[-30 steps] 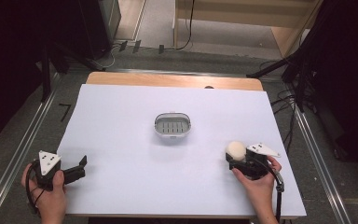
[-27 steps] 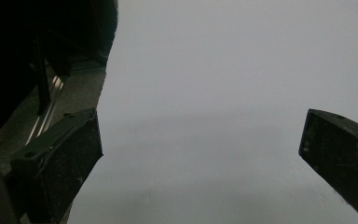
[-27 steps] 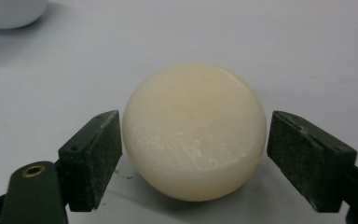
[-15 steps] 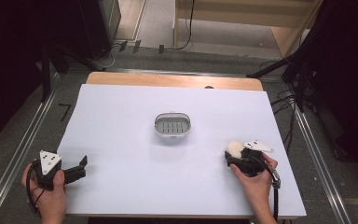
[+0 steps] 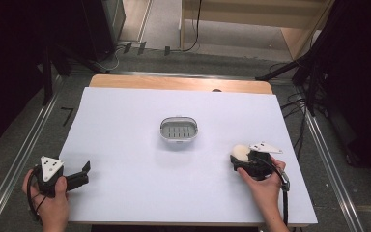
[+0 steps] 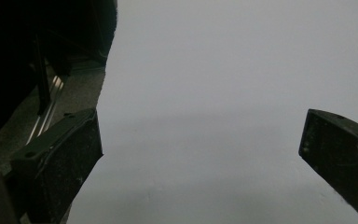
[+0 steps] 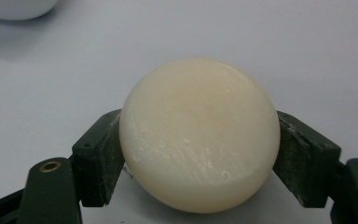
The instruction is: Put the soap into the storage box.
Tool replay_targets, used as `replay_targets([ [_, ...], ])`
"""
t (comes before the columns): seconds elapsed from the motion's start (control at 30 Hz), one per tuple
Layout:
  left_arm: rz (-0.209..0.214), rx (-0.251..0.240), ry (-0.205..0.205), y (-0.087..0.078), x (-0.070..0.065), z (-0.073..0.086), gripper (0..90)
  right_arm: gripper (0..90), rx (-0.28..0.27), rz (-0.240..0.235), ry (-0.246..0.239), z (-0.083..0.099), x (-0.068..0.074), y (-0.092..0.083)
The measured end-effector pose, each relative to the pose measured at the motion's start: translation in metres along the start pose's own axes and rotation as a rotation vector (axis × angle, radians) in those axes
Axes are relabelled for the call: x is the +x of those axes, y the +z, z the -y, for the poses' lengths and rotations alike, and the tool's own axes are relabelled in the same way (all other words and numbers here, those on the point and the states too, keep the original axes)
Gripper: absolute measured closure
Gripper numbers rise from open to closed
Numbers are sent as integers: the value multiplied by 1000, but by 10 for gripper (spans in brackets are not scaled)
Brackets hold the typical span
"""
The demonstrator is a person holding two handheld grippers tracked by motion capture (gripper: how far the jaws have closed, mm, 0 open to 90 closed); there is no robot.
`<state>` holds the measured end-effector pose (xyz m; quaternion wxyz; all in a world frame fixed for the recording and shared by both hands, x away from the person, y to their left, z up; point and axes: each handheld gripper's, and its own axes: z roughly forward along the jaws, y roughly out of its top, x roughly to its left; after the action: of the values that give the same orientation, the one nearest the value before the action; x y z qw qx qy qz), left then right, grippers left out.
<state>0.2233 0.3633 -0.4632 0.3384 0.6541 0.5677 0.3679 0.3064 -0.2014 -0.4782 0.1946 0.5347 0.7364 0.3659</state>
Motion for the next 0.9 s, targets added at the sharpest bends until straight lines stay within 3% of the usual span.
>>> replay_targets([
  [0.13,1,-3,0,0,0,0,0,250,-29,-22,-4,-7,3,-4],
  [0.9,5,-6,0,0,0,0,0,250,-36,-88,-32,-37,26,5],
])
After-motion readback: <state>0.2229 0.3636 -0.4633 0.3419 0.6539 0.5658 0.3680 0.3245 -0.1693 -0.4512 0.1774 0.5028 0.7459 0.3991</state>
